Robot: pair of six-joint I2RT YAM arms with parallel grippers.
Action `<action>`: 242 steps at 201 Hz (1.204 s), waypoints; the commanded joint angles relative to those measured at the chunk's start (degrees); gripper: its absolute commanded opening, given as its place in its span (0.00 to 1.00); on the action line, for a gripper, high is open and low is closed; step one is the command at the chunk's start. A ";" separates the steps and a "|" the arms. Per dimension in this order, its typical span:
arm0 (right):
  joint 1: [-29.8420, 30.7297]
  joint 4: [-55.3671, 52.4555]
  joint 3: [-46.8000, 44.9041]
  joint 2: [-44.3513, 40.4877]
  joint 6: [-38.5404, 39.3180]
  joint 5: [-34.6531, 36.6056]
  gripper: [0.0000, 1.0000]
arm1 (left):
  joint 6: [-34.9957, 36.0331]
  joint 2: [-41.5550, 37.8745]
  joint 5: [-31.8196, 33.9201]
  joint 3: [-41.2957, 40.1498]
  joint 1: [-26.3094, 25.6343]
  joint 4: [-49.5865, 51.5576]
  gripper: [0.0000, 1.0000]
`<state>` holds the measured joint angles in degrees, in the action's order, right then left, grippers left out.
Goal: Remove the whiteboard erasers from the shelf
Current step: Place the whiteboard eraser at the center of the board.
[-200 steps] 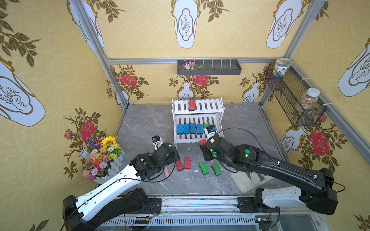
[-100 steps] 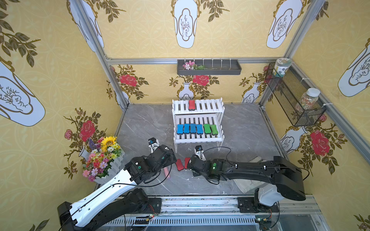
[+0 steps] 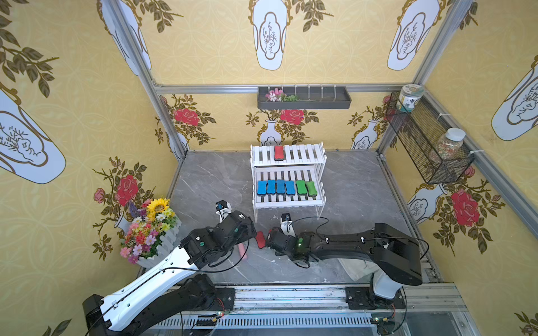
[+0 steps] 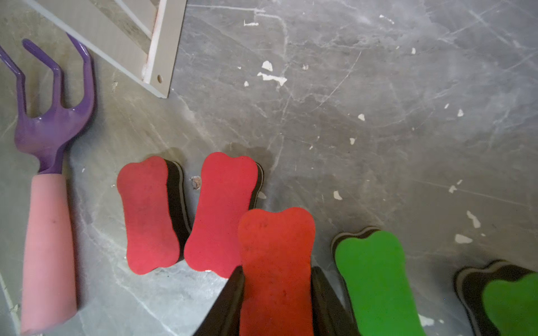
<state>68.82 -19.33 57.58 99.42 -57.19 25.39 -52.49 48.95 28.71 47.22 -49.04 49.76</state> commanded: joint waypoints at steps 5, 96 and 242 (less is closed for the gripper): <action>-0.39 0.33 0.52 1.01 -1.17 1.51 0.37 | 0.55 -0.08 -0.39 -0.42 0.08 0.60 0.99; -2.06 3.75 1.58 3.91 0.85 0.39 0.41 | 0.55 0.26 -0.70 -0.37 0.08 0.59 0.99; 0.00 -10.26 -2.74 -8.37 0.06 -3.05 0.66 | 0.74 -0.26 -1.34 -0.81 0.08 -0.14 0.99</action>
<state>68.86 -22.61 57.30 94.04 -55.88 24.45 -52.49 48.86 27.66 47.11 -49.04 49.74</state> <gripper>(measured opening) 0.650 0.995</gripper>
